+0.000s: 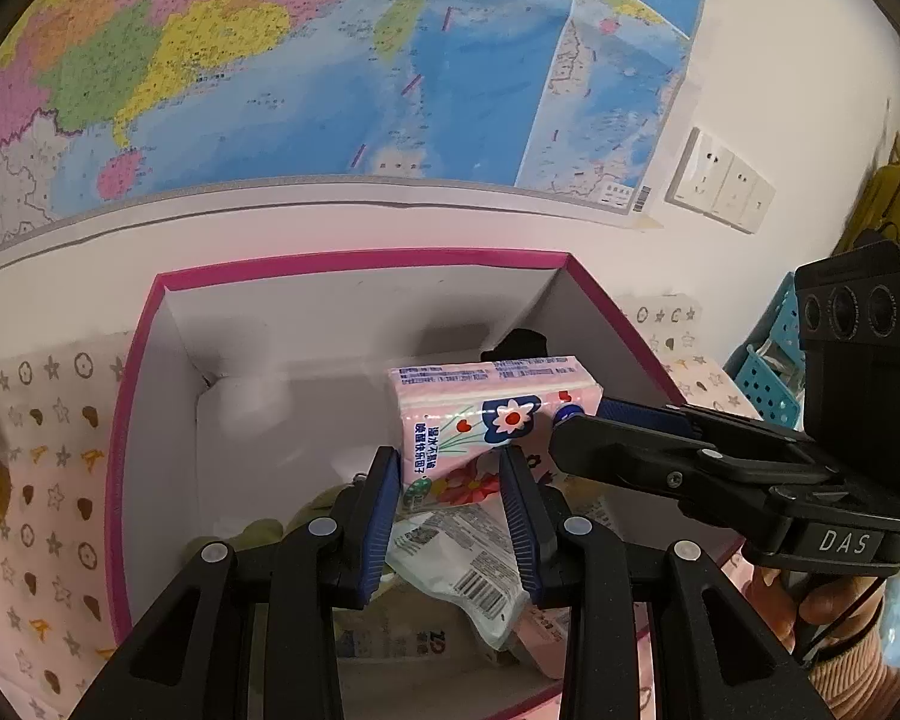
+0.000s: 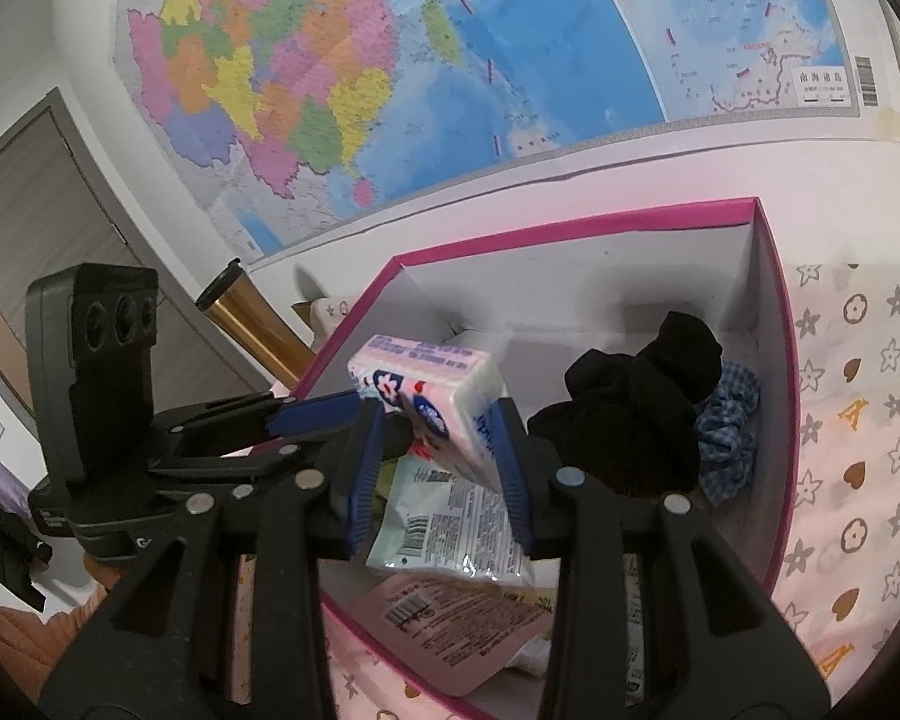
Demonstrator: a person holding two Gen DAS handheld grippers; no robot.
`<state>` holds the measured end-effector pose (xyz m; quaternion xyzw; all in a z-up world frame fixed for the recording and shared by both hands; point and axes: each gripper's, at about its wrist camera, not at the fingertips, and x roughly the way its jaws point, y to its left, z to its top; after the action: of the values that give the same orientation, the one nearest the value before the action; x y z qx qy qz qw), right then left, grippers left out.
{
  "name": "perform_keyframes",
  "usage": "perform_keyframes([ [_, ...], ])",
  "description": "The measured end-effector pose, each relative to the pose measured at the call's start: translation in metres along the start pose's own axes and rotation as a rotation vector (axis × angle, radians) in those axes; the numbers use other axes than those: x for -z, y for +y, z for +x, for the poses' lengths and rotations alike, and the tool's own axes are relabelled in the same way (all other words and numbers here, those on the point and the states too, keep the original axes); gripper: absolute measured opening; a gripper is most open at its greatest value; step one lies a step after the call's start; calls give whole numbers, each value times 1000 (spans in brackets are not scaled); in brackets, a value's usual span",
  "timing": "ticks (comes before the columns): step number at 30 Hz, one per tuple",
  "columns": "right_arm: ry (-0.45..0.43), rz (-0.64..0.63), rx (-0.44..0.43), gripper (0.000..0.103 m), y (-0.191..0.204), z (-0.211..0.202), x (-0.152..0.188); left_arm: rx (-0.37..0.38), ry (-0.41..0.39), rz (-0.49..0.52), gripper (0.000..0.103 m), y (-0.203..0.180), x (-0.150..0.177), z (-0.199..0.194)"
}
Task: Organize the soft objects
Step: 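Lower the tissue pack with the right tool down into the box, then open the right tool to release the tissue pack in the box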
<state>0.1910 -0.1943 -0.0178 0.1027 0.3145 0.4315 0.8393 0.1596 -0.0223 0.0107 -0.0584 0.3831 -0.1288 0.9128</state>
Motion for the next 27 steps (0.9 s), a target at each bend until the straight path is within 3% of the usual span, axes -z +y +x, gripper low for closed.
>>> perform_keyframes([
  [13, 23, 9, 45, 40, -3, 17, -6, -17, 33, -27, 33, 8, -8, 19],
  [23, 40, 37, 94, 40, -8, 28, -9, 7, 75, -102, 34, 22, -15, 31],
  [26, 28, 50, 103, 41, -9, 27, -9, 5, 74, -119, 41, 26, -14, 33],
  [27, 23, 52, 104, 41, -9, 26, -9, -2, 68, -123, 48, 27, -13, 32],
])
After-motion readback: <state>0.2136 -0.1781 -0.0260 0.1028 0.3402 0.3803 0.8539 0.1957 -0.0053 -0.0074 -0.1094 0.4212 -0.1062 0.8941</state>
